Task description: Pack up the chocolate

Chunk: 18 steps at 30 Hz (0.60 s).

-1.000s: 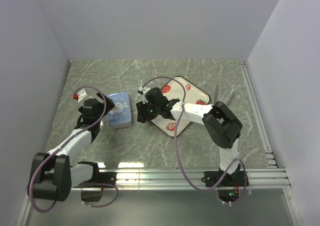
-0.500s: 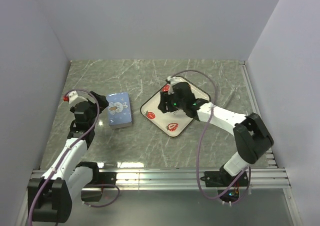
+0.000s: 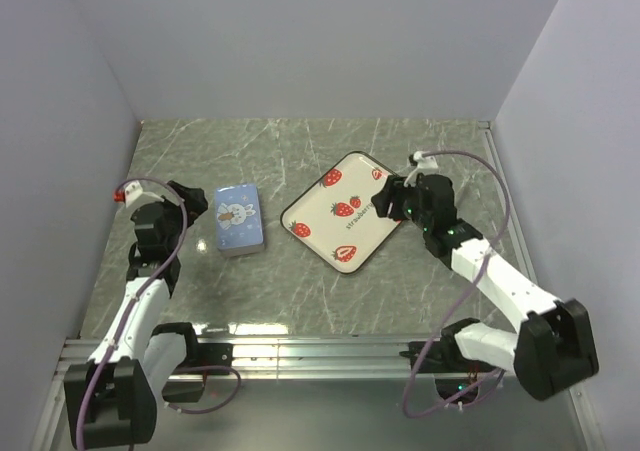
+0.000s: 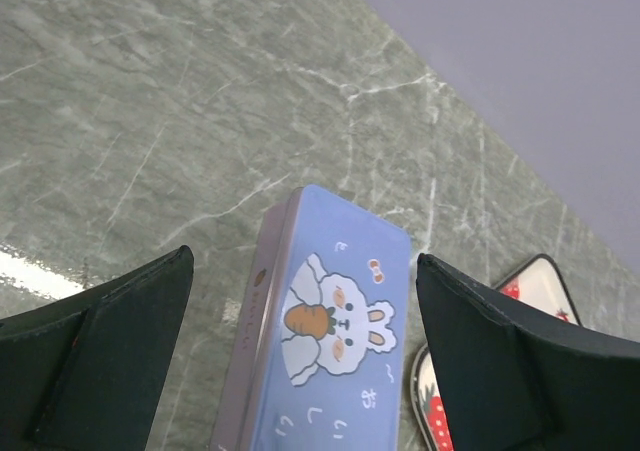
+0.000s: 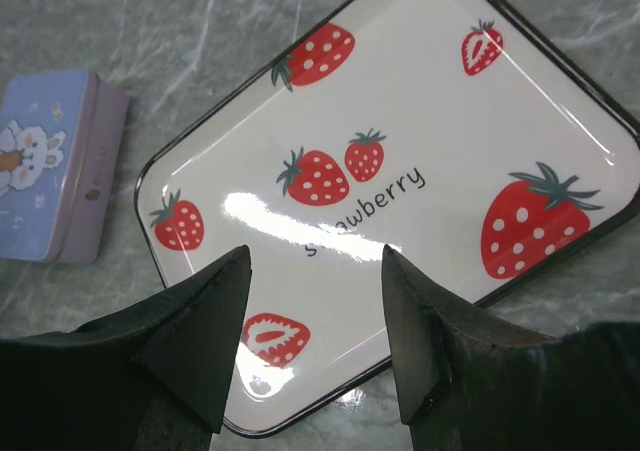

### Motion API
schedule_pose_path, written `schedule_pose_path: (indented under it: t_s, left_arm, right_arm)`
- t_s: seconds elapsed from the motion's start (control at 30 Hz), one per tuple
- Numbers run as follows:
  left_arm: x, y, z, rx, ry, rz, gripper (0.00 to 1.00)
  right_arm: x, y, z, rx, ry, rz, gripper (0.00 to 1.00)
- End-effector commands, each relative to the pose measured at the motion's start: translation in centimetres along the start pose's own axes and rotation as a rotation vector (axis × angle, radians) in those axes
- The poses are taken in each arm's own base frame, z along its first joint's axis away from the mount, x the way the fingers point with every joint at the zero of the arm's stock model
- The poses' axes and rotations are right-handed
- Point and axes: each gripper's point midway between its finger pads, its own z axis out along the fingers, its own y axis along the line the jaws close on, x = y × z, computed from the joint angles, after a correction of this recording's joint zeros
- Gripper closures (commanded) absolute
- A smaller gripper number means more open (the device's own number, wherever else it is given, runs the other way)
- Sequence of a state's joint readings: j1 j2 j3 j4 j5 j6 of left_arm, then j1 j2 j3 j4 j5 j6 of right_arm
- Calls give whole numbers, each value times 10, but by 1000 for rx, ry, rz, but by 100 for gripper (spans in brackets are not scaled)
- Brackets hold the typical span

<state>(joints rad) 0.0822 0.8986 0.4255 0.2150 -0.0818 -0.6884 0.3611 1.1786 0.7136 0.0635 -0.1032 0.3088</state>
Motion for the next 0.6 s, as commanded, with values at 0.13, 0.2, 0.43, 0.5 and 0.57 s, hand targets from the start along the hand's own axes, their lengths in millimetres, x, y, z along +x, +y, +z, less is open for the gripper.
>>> schedule_pose_path:
  t_s: [0.13,0.2,0.43,0.5,0.57]
  left_arm:
    - [-34,-29,-26,118,-107,-2,1]
    - [-38,-30,-30,122,-122,-7,1]
    - [-46,-37,-38,148,-151,-12,0]
    - [-47,-38,-38,155,-151,-10,1]
    - [-45,-38,-37,155,-144,-8,1]
  right_arm:
    - [-29,-6,-44,50,-172,27,37]
    - [-27,-11,-52,72,-183,35,37]
    - [-37,-15,-87,99,-283,52,36]
    - [-35,-17,-92,105,-292,57,35]
    - [-39,-19,-100,113,-322,63,34]
